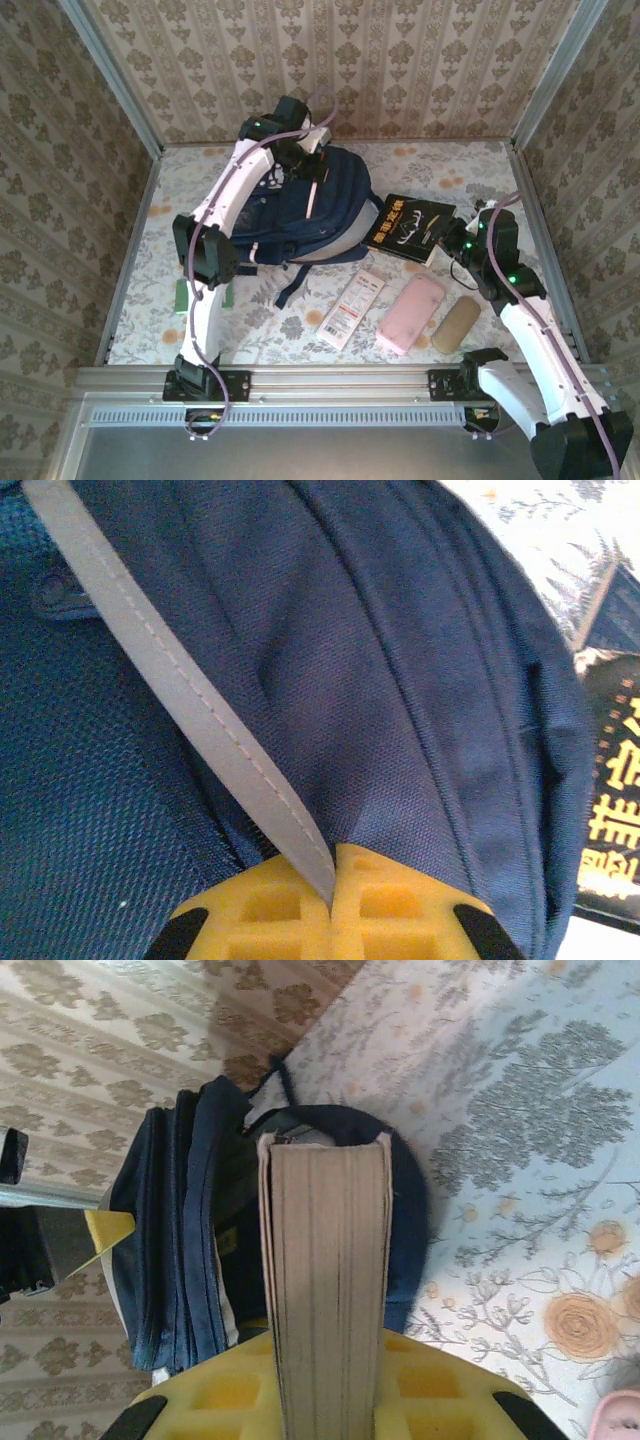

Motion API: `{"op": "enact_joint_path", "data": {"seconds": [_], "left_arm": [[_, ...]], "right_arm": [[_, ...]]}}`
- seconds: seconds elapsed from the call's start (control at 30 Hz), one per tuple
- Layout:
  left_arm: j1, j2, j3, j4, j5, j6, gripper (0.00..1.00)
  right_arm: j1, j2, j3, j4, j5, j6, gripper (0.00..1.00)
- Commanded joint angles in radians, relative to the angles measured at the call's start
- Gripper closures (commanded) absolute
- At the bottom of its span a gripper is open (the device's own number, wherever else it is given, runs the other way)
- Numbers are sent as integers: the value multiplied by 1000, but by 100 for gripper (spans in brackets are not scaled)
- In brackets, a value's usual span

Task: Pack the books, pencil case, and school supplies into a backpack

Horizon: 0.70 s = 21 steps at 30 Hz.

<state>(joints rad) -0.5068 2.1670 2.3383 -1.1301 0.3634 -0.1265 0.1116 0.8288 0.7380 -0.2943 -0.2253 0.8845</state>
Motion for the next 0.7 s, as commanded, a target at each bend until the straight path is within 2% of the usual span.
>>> {"op": "enact_joint_path", "data": {"seconds": [0.0, 0.27, 0.43, 0.67], "left_arm": [[2, -169, -47, -16, 54, 41, 100], [19, -309, -120, 26, 233, 21, 100], [43, -359, -112, 45, 323, -6, 100], [110, -418, -118, 114, 439, -58, 100]], "right_arm": [[29, -41, 72, -2, 11, -26, 100], [37, -32, 103, 15, -156, 26, 100], [58, 13, 82, 147, -278, 137, 100], [169, 138, 139, 218, -216, 160, 100]]}}
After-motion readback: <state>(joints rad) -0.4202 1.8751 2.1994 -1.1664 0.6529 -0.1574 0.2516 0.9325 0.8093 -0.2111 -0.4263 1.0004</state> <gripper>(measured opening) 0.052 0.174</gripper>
